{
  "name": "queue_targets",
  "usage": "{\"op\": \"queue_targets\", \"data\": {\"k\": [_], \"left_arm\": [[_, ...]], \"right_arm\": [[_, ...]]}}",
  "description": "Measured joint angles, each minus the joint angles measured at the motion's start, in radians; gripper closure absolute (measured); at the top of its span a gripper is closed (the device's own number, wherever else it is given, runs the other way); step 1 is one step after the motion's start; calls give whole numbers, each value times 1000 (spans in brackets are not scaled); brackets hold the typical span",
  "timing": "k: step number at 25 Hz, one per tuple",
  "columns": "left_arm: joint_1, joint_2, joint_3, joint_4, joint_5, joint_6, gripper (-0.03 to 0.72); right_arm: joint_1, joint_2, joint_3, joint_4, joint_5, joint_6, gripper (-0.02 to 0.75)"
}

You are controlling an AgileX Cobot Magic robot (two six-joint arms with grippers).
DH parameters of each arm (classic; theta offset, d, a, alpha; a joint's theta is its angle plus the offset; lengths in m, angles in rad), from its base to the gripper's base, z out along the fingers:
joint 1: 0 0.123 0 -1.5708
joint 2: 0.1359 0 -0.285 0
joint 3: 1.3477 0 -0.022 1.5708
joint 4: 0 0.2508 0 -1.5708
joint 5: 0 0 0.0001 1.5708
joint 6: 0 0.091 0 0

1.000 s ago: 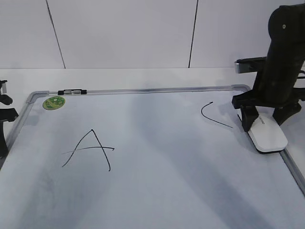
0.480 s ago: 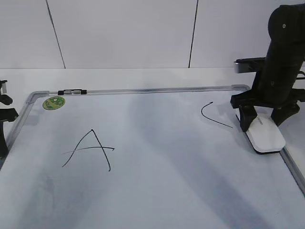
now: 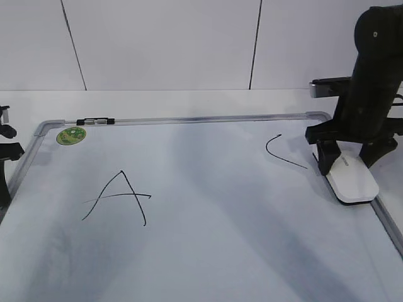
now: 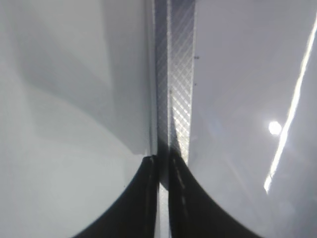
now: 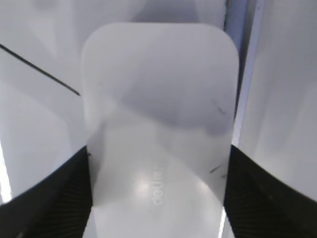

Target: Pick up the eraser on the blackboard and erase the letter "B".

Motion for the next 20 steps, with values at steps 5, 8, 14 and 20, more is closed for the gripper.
{"op": "queue_targets", "data": {"k": [5, 8, 14, 20], "left_arm": [[0, 0, 0, 0, 0, 0, 667], [0, 0, 0, 0, 0, 0, 668], [0, 0, 0, 0, 0, 0, 668], [0, 0, 0, 0, 0, 0, 668]], "right_arm": [[0, 0, 0, -2, 8, 0, 144], [0, 0, 0, -10, 8, 0, 144], [0, 0, 0, -14, 8, 0, 144], [0, 0, 0, -14, 8, 0, 138]]}}
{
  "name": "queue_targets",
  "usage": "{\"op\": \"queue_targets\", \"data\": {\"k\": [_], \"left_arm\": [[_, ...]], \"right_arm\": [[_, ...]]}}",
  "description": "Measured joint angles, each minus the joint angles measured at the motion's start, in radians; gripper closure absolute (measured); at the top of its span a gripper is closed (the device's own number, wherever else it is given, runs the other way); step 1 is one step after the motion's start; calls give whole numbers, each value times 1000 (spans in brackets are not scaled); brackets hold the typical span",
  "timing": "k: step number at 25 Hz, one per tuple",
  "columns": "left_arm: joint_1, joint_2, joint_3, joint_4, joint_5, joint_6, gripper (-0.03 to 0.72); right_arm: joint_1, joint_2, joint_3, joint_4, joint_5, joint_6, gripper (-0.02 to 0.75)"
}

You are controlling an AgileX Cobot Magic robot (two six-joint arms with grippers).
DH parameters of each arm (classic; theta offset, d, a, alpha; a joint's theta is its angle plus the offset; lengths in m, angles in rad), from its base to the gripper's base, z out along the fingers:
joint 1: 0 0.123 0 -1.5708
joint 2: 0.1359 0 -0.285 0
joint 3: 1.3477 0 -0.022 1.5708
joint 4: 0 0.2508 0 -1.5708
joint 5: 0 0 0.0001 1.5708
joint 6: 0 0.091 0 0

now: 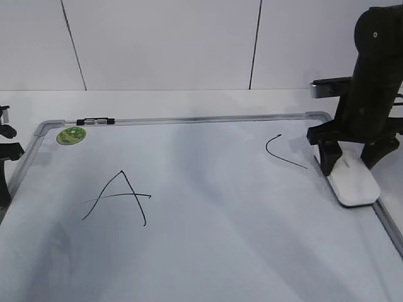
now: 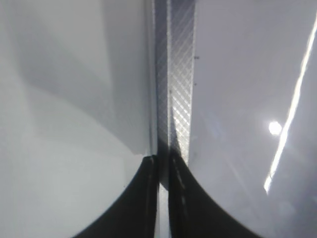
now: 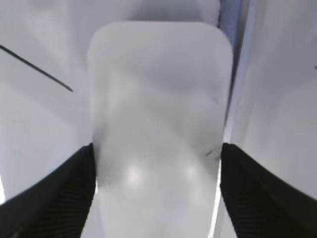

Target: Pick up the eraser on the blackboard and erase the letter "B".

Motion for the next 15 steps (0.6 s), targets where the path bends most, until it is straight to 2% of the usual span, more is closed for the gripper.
{"op": "queue_targets", "data": {"k": [4, 10, 15], "left_arm": [[0, 0, 0, 0, 2, 0, 668], [0, 0, 0, -2, 2, 0, 668], [0, 0, 0, -2, 2, 0, 668]], "right_arm": [[0, 0, 0, -2, 7, 0, 74], [0, 0, -11, -4, 53, 7, 62], [0, 0, -93, -4, 74, 34, 62]]}}
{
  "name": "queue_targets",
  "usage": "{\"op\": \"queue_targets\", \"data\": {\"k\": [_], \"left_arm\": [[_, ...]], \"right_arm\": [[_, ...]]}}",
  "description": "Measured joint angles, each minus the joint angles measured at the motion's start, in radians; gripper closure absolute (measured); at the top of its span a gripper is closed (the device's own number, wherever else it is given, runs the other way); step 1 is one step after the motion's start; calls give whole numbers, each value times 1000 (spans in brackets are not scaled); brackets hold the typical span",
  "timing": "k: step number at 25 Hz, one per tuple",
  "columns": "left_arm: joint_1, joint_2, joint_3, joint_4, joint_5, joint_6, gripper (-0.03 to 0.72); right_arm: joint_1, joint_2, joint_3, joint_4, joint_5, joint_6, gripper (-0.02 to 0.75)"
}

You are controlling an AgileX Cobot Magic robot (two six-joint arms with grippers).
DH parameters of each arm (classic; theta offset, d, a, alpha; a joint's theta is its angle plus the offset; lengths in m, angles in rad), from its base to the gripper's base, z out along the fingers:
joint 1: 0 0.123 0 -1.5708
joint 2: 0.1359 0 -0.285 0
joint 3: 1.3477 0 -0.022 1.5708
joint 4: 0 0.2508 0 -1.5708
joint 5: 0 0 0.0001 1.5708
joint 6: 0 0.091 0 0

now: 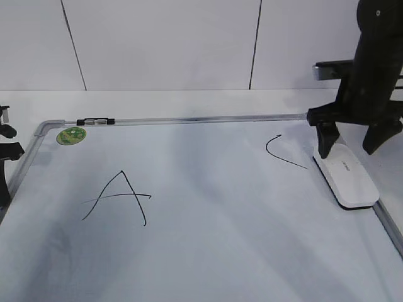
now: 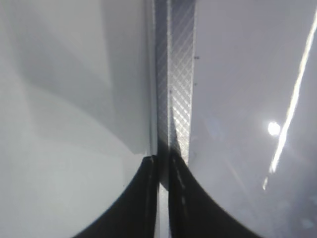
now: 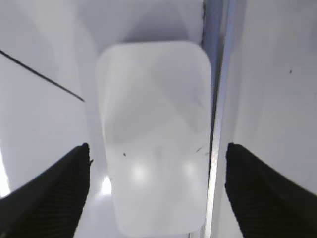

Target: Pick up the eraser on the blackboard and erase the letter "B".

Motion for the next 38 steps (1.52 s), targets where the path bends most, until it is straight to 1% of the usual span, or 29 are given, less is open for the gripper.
{"op": "queue_targets", "data": {"k": [2, 4, 9, 11, 15, 18, 25, 38], "left_arm": [[0, 0, 0, 0, 0, 0, 668], [0, 0, 0, 0, 0, 0, 668], [0, 0, 0, 0, 0, 0, 668], [0, 0, 0, 0, 0, 0, 668], [0, 0, 0, 0, 0, 0, 664], [0, 4, -13, 2, 4, 0, 662], [0, 9, -87, 7, 23, 4, 655], [0, 9, -91, 31, 26, 4, 651]], "right_arm": [[0, 0, -42, 5, 0, 6, 66], [0, -2, -66, 37, 0, 8, 74], [0, -32, -77, 118, 5, 11, 116], [0, -61, -77, 123, 7, 11, 140], [0, -123, -77, 123, 9, 11, 155], [0, -168, -77, 125, 11, 11, 156], [0, -233, -79, 127, 20, 11, 157], [0, -245, -79, 128, 24, 11, 159]]}}
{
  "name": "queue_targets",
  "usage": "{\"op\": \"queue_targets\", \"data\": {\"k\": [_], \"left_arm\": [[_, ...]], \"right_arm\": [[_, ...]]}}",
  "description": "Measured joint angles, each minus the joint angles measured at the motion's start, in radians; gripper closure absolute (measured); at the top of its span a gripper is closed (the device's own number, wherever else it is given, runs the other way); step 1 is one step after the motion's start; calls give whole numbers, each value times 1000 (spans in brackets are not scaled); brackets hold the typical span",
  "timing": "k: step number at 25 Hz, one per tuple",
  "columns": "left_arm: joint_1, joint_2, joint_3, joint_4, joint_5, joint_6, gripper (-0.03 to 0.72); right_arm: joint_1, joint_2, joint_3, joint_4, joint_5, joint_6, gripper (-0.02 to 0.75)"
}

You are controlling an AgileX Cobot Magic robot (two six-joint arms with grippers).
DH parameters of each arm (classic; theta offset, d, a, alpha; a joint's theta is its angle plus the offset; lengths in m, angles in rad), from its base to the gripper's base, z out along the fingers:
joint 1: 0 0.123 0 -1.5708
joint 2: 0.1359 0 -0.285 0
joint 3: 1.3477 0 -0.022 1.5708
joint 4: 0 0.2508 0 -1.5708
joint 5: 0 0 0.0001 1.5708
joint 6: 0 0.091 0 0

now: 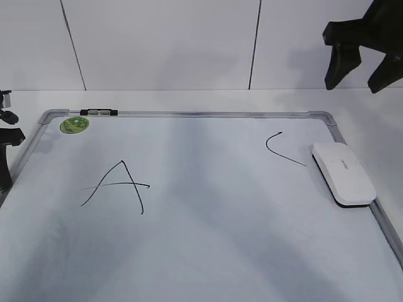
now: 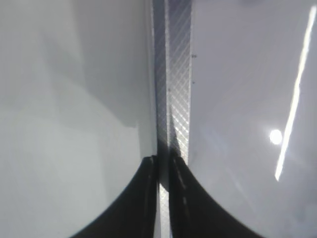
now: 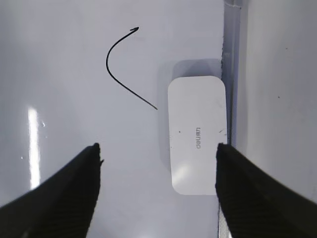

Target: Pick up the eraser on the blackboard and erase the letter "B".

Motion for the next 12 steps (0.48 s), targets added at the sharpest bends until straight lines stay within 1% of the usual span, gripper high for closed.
{"op": "queue_targets", "data": {"k": [12], "left_arm": [[-4, 6, 0, 23, -8, 0, 645]], "right_arm": [[0, 0, 0, 18, 2, 0, 161]]}}
